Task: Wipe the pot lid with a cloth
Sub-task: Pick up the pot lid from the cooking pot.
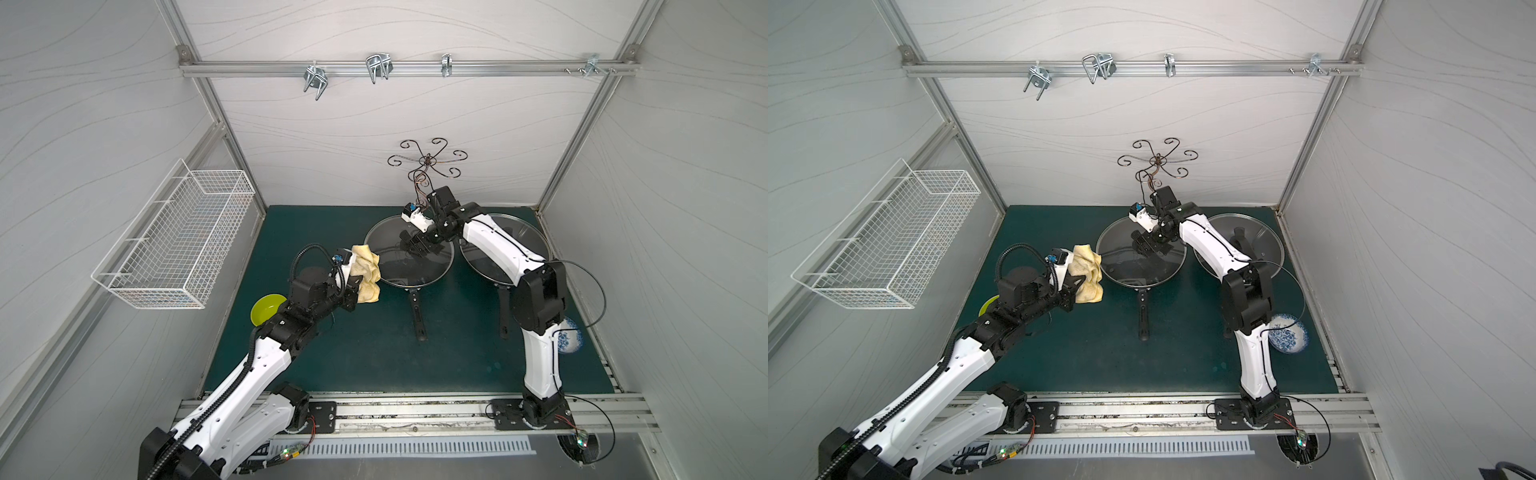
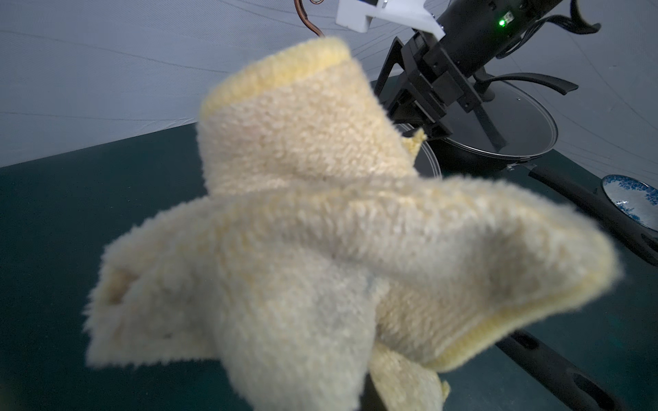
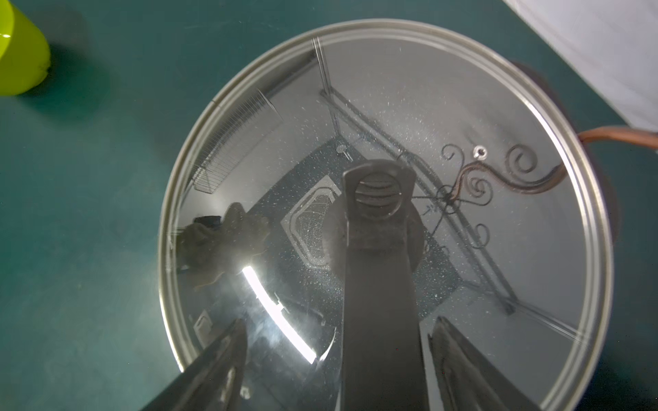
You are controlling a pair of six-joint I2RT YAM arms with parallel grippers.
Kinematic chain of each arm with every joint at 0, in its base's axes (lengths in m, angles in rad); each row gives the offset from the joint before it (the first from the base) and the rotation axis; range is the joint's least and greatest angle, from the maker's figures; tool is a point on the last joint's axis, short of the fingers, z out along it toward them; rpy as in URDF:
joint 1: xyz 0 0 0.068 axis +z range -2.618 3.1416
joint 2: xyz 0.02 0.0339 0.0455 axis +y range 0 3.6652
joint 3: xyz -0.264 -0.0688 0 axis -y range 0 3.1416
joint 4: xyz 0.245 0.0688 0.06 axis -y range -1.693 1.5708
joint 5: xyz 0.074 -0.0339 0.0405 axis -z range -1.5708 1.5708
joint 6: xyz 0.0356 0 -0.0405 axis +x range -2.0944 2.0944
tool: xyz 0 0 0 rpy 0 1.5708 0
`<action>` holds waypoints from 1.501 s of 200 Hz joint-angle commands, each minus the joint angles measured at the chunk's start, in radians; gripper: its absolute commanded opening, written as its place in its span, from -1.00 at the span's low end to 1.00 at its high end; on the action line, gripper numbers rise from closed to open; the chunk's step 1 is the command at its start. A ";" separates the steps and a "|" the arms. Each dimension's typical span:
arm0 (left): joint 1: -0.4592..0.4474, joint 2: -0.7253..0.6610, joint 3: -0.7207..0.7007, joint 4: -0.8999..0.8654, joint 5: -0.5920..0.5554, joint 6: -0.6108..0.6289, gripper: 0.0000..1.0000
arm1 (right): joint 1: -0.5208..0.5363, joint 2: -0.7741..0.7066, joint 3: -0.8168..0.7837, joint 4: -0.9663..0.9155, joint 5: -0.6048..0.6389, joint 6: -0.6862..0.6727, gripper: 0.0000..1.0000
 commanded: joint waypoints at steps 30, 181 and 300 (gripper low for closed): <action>0.020 0.018 0.027 0.043 0.048 0.031 -1.00 | 0.010 0.024 0.050 -0.092 0.008 -0.008 0.16; 0.042 -0.004 0.022 0.015 0.065 0.048 -1.00 | 0.053 -0.144 -0.154 -0.135 0.032 0.003 -0.08; 0.045 -0.028 0.011 -0.008 0.062 0.049 -1.00 | 0.070 0.022 0.008 -0.032 0.027 0.059 0.23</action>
